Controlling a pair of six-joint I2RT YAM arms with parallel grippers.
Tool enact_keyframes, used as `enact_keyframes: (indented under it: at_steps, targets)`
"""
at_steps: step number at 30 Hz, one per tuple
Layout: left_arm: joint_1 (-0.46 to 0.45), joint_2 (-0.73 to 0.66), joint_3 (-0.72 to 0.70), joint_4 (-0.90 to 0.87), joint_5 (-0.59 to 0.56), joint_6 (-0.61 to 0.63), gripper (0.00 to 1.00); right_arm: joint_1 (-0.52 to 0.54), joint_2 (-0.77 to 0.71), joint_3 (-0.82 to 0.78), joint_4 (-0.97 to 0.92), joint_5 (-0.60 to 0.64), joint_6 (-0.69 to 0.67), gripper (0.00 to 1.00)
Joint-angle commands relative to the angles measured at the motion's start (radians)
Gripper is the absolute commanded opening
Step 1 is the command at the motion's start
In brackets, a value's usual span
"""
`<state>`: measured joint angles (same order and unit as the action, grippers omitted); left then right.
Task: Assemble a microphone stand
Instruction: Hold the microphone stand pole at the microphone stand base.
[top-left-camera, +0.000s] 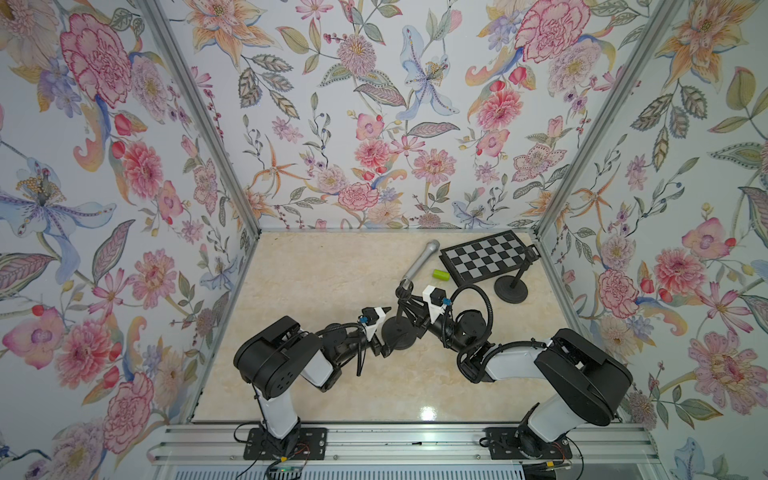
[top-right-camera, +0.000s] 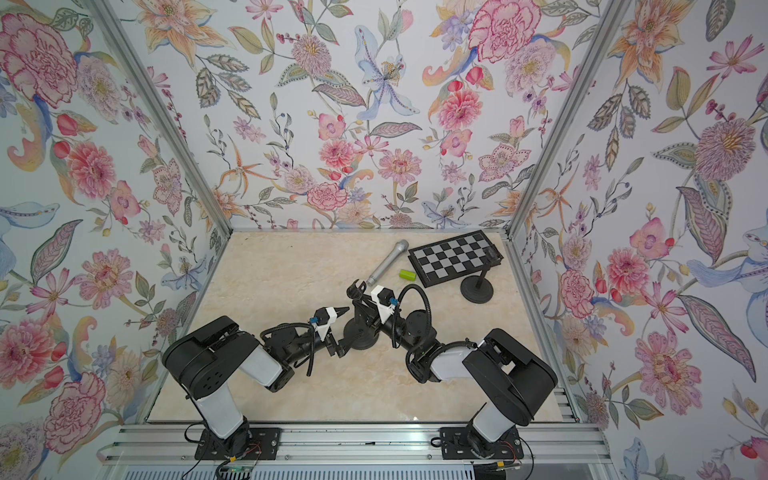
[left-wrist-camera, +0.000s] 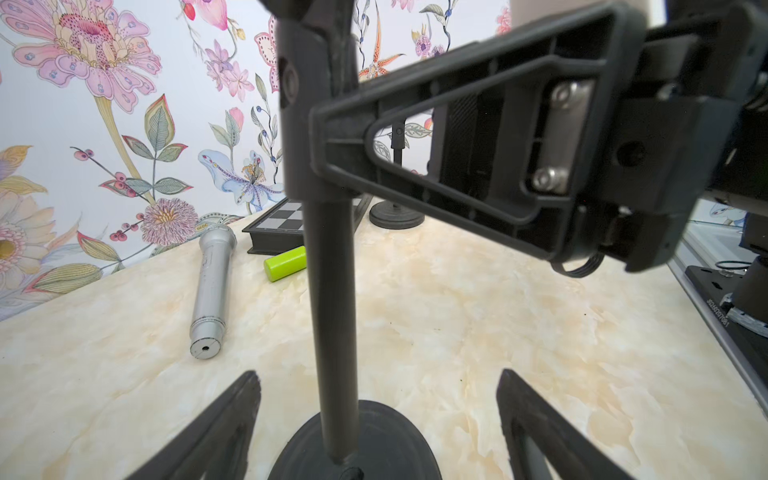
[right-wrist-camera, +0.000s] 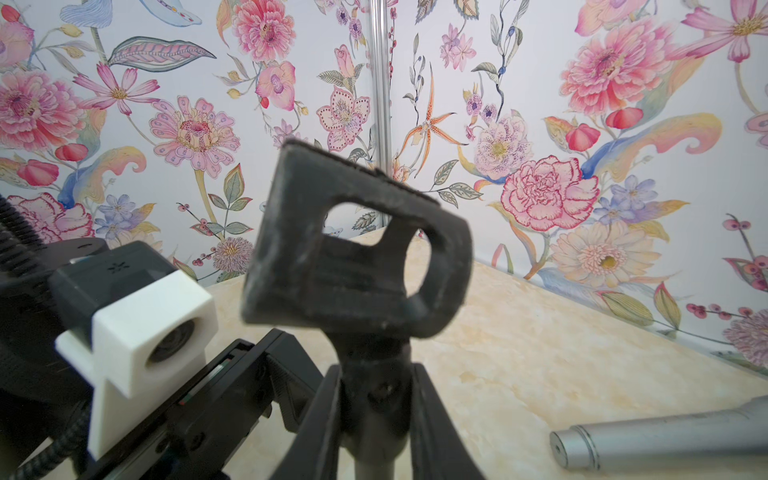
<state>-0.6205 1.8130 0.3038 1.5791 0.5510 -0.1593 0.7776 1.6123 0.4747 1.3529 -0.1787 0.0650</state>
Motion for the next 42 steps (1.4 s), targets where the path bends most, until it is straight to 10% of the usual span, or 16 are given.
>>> enact_keyframes:
  at_steps: [1, 14, 29, 42]
  targets:
    - [-0.004, 0.043, -0.007, 0.260, -0.043, 0.071, 0.86, 0.000, 0.045, -0.016, 0.135, -0.013, -0.018, 0.00]
    - [0.001, 0.166, 0.098, 0.262, -0.018, 0.025, 0.63, -0.010, 0.178, -0.034, 0.217, 0.004, -0.039, 0.00]
    - [0.001, 0.181, 0.098, 0.261, -0.072, 0.052, 0.63, -0.025, 0.259, -0.053, 0.232, 0.029, -0.082, 0.00]
    - [-0.018, 0.217, 0.145, 0.262, 0.029, 0.047, 0.59, 0.008, 0.026, -0.134, -0.105, 0.102, -0.153, 0.00]
